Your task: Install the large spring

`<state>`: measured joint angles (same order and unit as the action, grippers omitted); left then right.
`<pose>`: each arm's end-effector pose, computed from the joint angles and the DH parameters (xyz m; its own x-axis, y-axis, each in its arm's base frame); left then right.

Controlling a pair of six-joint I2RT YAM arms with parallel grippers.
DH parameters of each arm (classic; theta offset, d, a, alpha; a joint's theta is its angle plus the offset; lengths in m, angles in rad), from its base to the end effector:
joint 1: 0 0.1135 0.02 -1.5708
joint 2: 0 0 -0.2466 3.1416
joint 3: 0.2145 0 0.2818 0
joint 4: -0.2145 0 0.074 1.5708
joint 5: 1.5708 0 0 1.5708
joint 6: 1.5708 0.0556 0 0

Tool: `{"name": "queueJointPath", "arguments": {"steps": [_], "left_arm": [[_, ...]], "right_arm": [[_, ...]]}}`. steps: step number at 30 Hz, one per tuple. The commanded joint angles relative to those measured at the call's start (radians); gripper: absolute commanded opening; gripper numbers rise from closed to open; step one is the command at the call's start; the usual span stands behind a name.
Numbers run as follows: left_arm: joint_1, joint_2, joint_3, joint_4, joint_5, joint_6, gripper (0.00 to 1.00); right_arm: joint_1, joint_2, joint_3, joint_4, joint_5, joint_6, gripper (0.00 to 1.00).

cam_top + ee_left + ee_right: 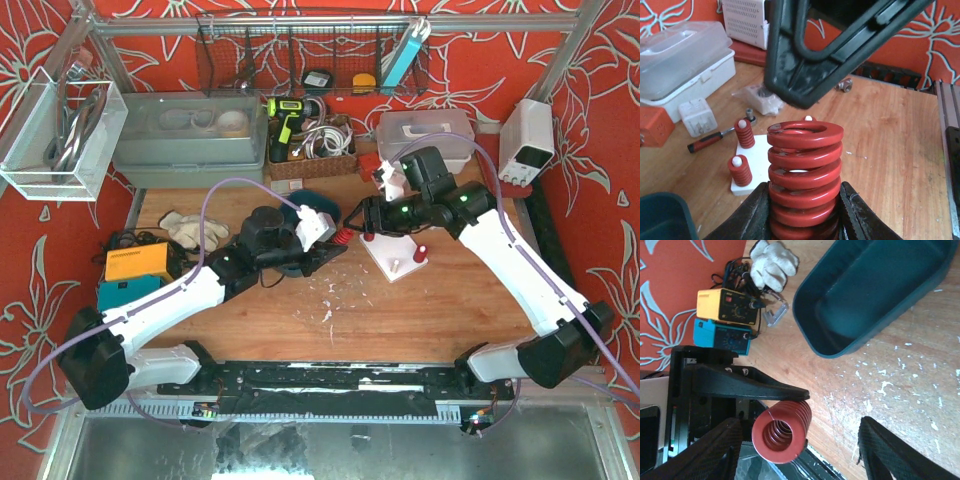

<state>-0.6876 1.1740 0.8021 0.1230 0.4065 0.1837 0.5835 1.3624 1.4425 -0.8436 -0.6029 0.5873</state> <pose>0.2366 -0.2228 0.2660 -0.0266 0.2389 -0.9707 0.8991 0.4302 0.0813 0.2540 0.2055 0.3538 -0.9213 -0.0613 -0.3841 -0.3426 0.5954 0.7267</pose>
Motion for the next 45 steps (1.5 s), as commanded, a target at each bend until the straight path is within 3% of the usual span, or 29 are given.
{"name": "queueJointPath", "arguments": {"steps": [1,13,18,20,22,24,29,30,31,39,45], "left_arm": [[-0.005,-0.004,0.020,0.090,0.039,0.033,0.01],[-0.015,-0.010,0.023,0.083,0.042,0.042,0.01],[-0.016,-0.014,0.019,0.082,0.021,0.032,0.04],[-0.016,-0.016,0.015,0.077,-0.003,0.025,0.12],[-0.016,-0.021,0.009,0.072,-0.035,0.011,0.31],[-0.016,-0.029,-0.001,0.071,-0.067,-0.007,0.54],[-0.015,-0.059,-0.013,0.020,-0.173,-0.081,0.76],[-0.015,-0.064,-0.015,0.002,-0.207,-0.098,0.91],[-0.015,-0.070,-0.014,-0.019,-0.233,-0.113,0.99],[-0.015,-0.086,0.027,-0.265,-0.451,-0.229,1.00],[-0.015,-0.085,0.056,-0.396,-0.532,-0.292,1.00]], "right_arm": [[0.013,0.015,0.004,0.039,-0.083,0.017,0.65],[0.075,0.069,0.032,0.009,-0.087,-0.026,0.53],[0.075,0.064,0.031,-0.005,-0.065,-0.040,0.23],[0.076,0.056,0.026,-0.002,-0.062,-0.040,0.07],[0.075,0.048,0.022,0.010,-0.057,-0.040,0.00],[0.075,0.031,0.015,0.017,-0.008,-0.037,0.00],[0.069,-0.031,-0.028,0.033,0.217,-0.026,0.00],[0.067,-0.043,-0.044,0.037,0.262,-0.022,0.00],[0.063,-0.052,-0.061,0.041,0.307,-0.015,0.00],[0.060,-0.079,-0.165,0.007,0.645,-0.055,0.00],[0.058,-0.076,-0.283,0.041,0.740,-0.046,0.00]]}}
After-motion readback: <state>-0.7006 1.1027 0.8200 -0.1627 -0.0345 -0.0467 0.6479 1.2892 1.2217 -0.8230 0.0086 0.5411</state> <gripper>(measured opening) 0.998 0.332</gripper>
